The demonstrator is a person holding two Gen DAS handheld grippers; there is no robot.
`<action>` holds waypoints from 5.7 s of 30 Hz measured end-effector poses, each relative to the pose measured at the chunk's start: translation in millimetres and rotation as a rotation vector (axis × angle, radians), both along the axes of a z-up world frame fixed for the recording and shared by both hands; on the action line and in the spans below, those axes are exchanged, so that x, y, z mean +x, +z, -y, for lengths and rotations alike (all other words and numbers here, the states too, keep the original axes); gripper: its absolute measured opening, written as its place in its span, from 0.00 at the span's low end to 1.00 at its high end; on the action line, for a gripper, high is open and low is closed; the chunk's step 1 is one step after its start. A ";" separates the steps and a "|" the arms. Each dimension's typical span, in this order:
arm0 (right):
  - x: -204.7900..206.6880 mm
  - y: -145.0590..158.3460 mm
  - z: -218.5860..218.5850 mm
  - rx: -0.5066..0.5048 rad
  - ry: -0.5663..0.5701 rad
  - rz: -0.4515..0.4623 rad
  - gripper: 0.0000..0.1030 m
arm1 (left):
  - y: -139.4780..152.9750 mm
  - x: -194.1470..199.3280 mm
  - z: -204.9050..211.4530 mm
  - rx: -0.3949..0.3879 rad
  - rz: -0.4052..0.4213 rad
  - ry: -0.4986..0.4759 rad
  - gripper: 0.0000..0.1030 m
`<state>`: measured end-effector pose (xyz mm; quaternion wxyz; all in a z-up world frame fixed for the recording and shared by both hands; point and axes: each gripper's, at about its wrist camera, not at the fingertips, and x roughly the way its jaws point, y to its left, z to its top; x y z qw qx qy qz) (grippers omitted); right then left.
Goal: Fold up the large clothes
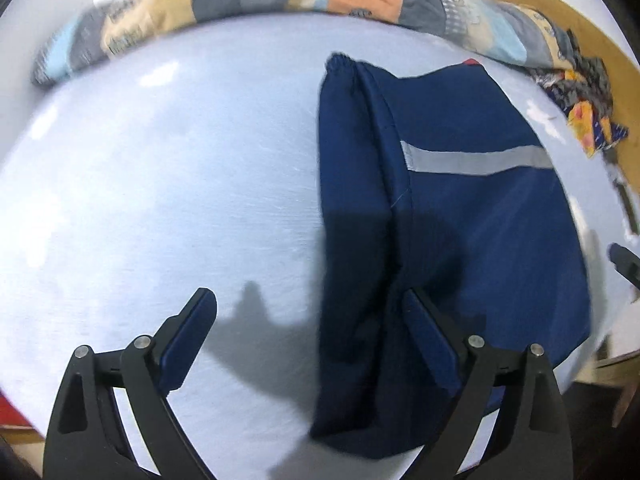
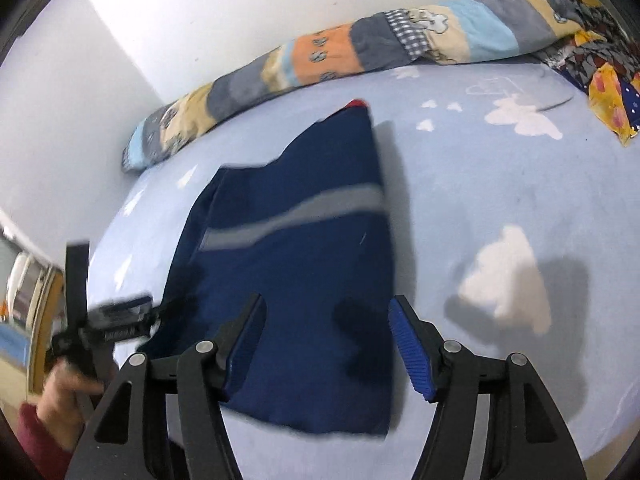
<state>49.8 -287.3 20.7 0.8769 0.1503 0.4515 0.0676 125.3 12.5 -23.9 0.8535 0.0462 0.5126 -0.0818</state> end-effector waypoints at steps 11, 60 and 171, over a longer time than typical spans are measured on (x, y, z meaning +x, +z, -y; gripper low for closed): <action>-38.3 -12.1 -34.6 -0.078 0.051 -0.016 0.18 | 25.0 -63.5 8.9 -0.108 0.153 -0.063 0.90; -18.8 -53.4 -40.6 -0.104 0.047 -0.156 0.27 | -28.5 -65.6 43.4 0.068 0.144 -0.024 0.93; -103.7 10.0 -103.2 -0.561 -0.045 0.160 0.88 | 78.2 -145.2 22.6 0.217 0.354 0.057 1.00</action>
